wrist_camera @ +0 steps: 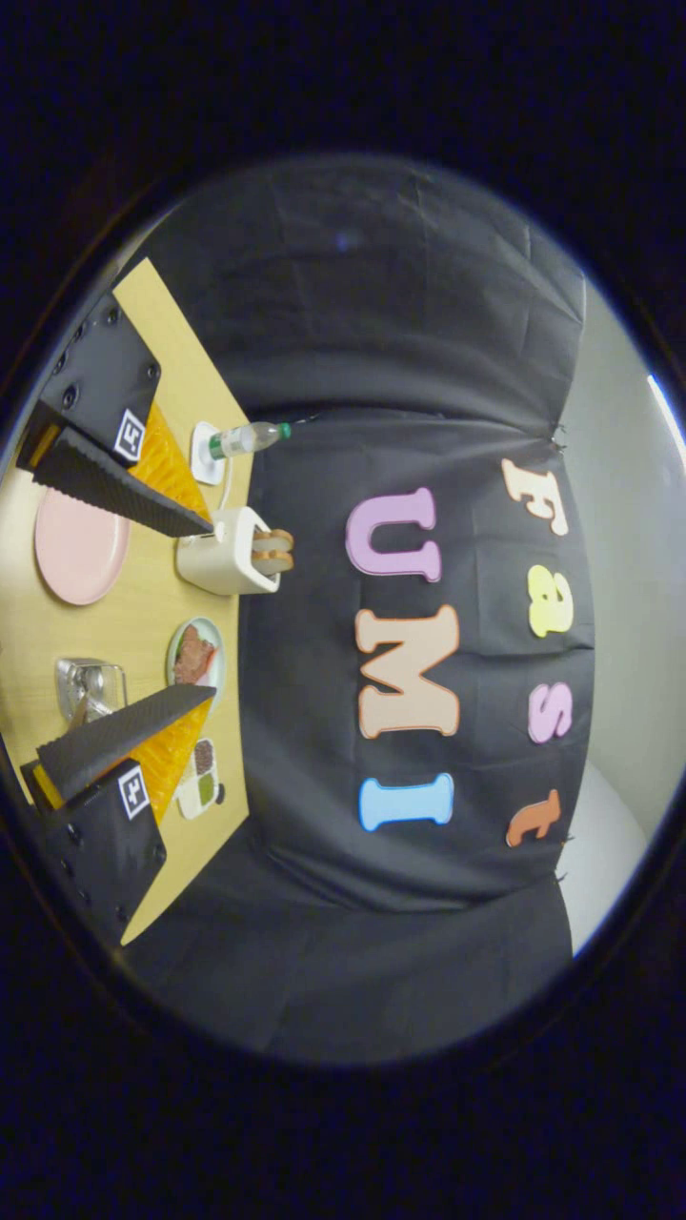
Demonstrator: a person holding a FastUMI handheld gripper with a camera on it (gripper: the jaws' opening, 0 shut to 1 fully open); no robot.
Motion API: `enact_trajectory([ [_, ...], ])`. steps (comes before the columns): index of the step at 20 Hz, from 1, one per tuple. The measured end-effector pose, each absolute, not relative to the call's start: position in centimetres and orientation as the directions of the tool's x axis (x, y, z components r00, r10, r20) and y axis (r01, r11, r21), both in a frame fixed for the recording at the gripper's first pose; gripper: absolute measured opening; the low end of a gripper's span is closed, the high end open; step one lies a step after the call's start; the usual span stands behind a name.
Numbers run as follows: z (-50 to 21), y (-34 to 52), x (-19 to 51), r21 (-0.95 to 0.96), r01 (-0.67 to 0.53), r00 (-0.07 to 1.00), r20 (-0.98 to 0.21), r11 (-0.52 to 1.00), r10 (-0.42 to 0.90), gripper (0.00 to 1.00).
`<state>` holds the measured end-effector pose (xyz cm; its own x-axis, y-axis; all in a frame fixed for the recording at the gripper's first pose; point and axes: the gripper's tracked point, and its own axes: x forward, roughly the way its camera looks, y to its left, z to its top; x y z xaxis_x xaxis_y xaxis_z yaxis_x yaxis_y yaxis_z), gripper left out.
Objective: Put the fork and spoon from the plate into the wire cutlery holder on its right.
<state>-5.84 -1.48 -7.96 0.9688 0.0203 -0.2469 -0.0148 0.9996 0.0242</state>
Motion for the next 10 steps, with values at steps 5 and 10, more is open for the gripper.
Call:
enact_trajectory([
  [5, -6.3, -1.6, -5.8, -0.011, -0.001, 0.98, -0.198, 1.0, -0.002, 0.99],
  [10, -5.6, -1.6, -5.5, -0.005, -0.007, 0.982, -0.191, 1.0, 0.006, 0.99],
])
